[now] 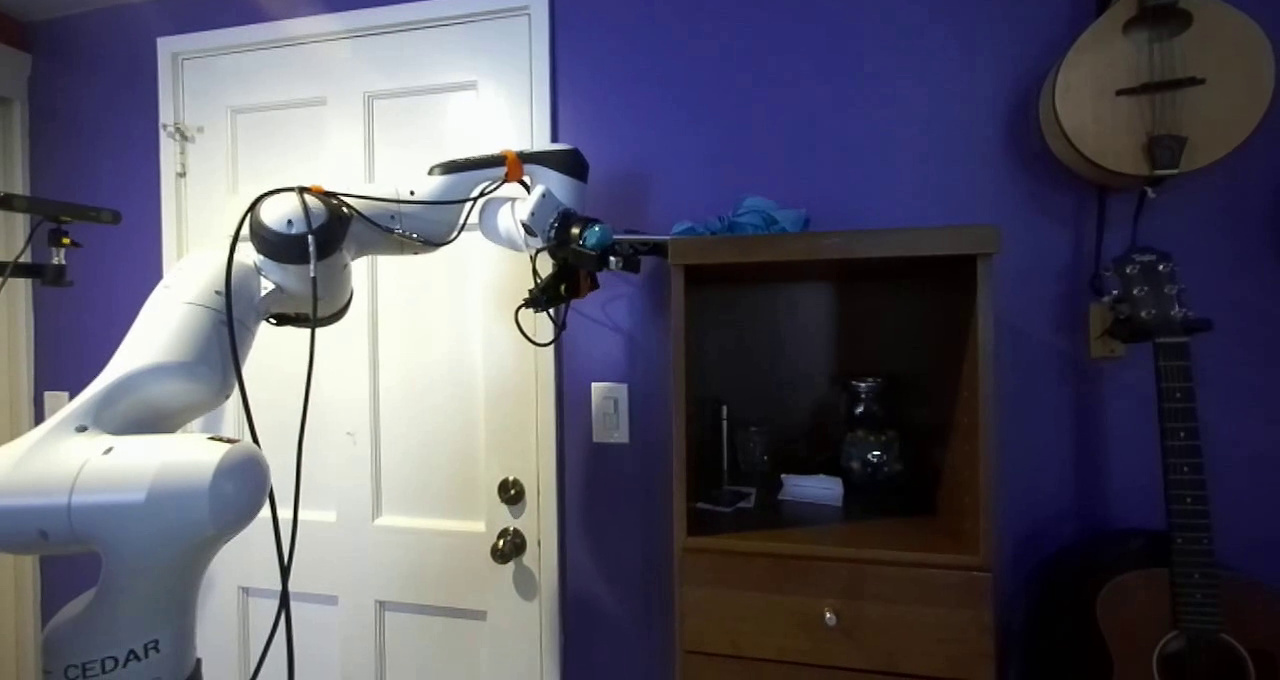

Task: Remove the umbrella from the door and put it on top of the cabinet

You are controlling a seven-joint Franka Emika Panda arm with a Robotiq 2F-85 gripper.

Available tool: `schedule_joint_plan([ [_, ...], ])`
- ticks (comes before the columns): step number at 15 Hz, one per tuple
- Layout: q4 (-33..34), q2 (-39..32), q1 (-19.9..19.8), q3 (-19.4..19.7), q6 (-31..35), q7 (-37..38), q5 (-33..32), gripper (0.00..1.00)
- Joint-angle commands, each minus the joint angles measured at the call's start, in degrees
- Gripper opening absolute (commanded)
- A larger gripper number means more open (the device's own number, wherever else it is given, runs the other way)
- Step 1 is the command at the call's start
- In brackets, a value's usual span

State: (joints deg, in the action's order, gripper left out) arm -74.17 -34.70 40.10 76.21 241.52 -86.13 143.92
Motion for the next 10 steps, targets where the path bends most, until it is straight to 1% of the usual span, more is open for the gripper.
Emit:
schedule_joint_plan([
  [1,6.85,2.0,-2.67,-3.47,1.7,-0.56,-0.09,1.0],
  [3,9.87,2.48,-4.18,-5.38,0.86,-1.98,-0.17,1.0],
  [4,9.97,6.6,-6.46,-13.9,2.21,2.26,-9.13,1.0],
  [5,11.26,6.68,-8.1,-16.46,1.43,1.74,-10.55,1.0],
  [6,11.83,7.4,-10.03,-20.55,0.92,2.3,-13.26,1.0],
  [7,13.99,4.28,-9.56,-16.15,-1.29,-1.62,-7.1,1.0],
  [8,14.69,4.73,-10.87,-18.4,-1.66,-1.55,-7.08,1.0],
  [10,16.1,4.99,-12.27,-20.24,-2.41,-2.23,-5.9,1.0],
])
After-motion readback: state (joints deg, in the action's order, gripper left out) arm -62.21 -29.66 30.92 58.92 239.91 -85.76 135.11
